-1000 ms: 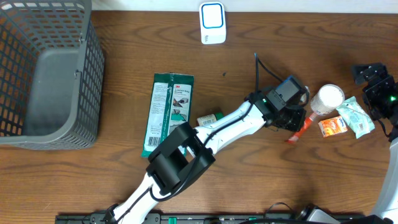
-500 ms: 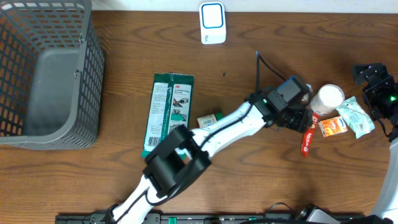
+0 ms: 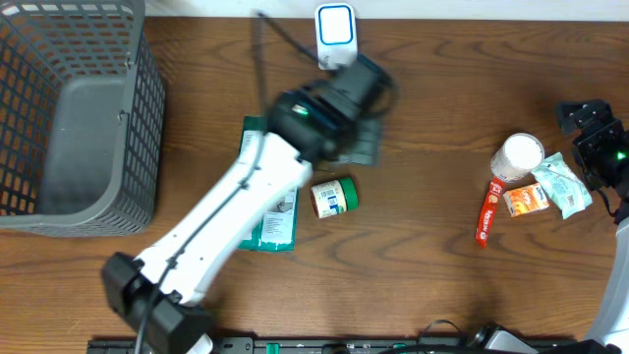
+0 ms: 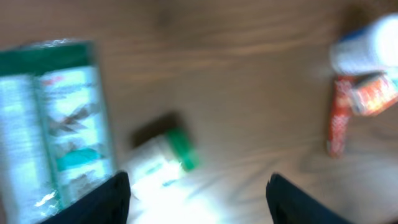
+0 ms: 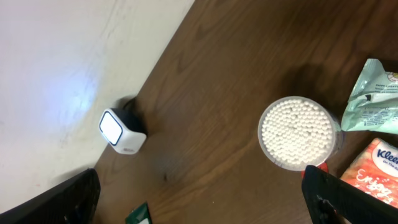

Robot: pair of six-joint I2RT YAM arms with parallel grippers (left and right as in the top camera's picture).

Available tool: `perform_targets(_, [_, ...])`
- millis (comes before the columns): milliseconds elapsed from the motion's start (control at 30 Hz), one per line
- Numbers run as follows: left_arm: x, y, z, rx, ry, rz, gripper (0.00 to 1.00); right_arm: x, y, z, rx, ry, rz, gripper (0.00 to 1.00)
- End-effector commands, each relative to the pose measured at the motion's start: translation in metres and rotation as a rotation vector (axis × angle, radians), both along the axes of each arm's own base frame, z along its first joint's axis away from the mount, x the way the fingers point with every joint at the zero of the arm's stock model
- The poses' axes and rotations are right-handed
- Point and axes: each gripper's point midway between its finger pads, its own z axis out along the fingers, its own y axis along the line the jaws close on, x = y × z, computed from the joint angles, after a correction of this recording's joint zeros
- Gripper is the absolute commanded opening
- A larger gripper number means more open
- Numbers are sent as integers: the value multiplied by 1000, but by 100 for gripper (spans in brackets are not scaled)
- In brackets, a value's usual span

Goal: Scan the item barcode

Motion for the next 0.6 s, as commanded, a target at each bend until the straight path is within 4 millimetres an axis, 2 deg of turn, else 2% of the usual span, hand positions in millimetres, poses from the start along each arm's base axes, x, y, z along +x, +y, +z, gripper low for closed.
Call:
perform_targets(0, [6,56,-2,127,26,30,67,0,-3,8,-21,-17,0,99])
perform_targets(100, [1,89,-16,201,117,52,66,0,-3,8,-21,-17,0,99])
perform_targets(233, [1,108,-40,256,179,33,52,0,-3,8,-21,-17,0,99])
perform_targets(267, [0,110,-46,266,188,18,49,0,-3,8,-21,-17,0,99])
perform_targets(400, [1,107,-78,300,181,-120,47,0,-3,8,-21,-17,0,99])
perform_targets(567, [16,98,-108,274,112,-136,48,0,-3,8,-21,-17,0,99])
